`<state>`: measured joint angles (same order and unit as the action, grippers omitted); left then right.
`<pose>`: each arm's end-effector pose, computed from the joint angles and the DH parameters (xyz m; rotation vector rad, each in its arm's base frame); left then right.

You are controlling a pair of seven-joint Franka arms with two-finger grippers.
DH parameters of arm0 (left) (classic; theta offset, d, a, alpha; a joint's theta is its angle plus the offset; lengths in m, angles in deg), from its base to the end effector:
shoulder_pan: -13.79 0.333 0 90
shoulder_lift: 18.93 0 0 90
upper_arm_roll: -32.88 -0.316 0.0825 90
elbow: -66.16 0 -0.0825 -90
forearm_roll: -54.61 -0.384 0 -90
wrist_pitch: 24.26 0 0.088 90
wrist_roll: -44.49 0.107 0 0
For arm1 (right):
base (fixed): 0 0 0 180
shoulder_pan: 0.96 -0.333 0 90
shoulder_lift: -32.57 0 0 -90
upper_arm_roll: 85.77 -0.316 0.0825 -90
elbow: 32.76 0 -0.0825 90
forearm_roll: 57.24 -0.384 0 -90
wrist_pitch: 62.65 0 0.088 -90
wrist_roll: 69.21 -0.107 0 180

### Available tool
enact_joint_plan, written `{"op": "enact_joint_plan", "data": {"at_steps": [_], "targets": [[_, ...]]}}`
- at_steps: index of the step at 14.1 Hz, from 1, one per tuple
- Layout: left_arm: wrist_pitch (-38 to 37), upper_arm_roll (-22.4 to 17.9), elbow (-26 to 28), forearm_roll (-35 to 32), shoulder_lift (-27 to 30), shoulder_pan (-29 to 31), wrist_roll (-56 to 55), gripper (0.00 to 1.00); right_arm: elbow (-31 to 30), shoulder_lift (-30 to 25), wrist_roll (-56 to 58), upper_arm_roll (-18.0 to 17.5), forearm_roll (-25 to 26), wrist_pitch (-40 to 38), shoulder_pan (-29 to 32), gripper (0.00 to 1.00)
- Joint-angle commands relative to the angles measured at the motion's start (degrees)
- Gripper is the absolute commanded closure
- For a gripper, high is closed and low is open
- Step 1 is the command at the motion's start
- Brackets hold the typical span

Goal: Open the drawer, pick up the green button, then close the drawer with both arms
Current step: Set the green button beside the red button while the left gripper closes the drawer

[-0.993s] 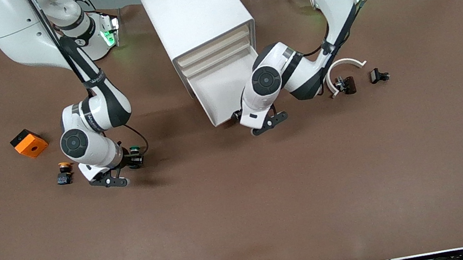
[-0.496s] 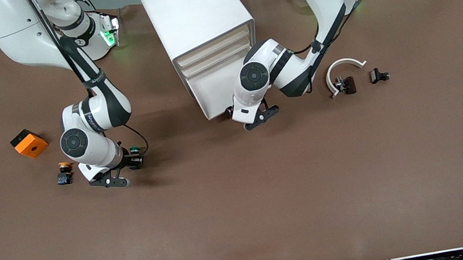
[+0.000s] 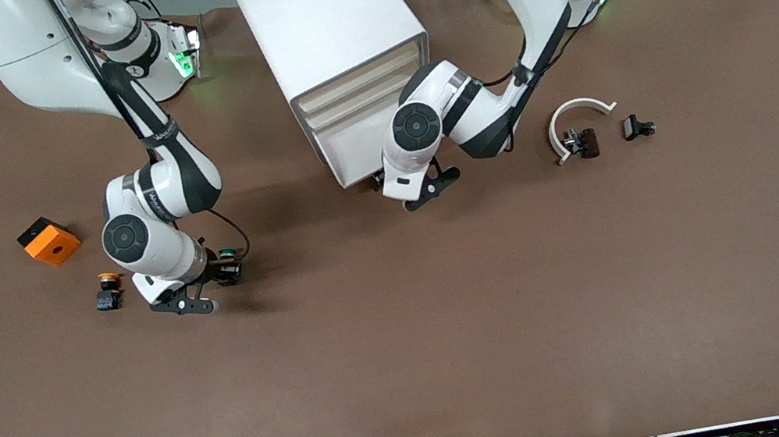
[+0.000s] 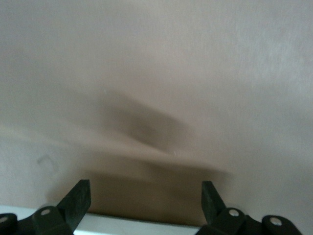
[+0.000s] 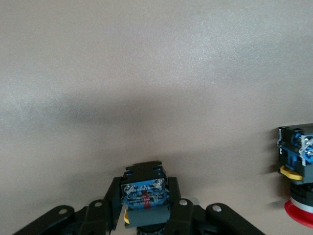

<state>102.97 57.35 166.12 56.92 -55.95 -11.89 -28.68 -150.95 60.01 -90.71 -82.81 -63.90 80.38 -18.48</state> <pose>0.4352 -0.4874 0.2237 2.9796 0.7463 -0.4772 0.5681 0.1470 0.1945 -3.0950 0.3266 0.0859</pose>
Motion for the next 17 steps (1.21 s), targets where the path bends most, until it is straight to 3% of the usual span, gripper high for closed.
{"op": "enact_joint_plan", "data": {"at_steps": [1, 2, 3, 5, 10, 17], "targets": [[-2.16, 0.23, -1.96, 3.39, -0.51, -1.64, -1.09, 0.00, -0.91, -0.47, -0.91, -0.32, -0.02, 0.67, 0.11, 1.00], [-2.25, 0.23, -1.96, 3.58, -0.51, -2.17, -1.27, 0.00, -0.91, -0.29, -0.91, -0.32, -0.02, 0.67, 0.20, 0.96], [-2.25, 0.23, -1.96, 3.75, -0.51, -2.44, -2.49, 0.00, -0.82, -0.20, -0.91, -0.32, -0.02, 0.67, 0.29, 0.80], [-2.25, 0.49, -1.87, 3.84, -0.69, -2.97, -4.60, 0.00, -0.38, 0.33, -0.82, -0.32, -0.02, 0.58, 0.38, 0.00], [-2.25, 1.37, -1.87, 6.20, -1.48, -5.08, -6.89, 0.00, 1.90, -0.20, -0.38, -0.24, 0.06, -1.08, 0.64, 0.00], [-2.95, 1.54, -2.13, 9.29, -1.39, -4.99, -6.72, 0.00, 13.93, -2.04, 0.15, -0.06, 0.85, -20.83, 2.48, 0.00]]}}
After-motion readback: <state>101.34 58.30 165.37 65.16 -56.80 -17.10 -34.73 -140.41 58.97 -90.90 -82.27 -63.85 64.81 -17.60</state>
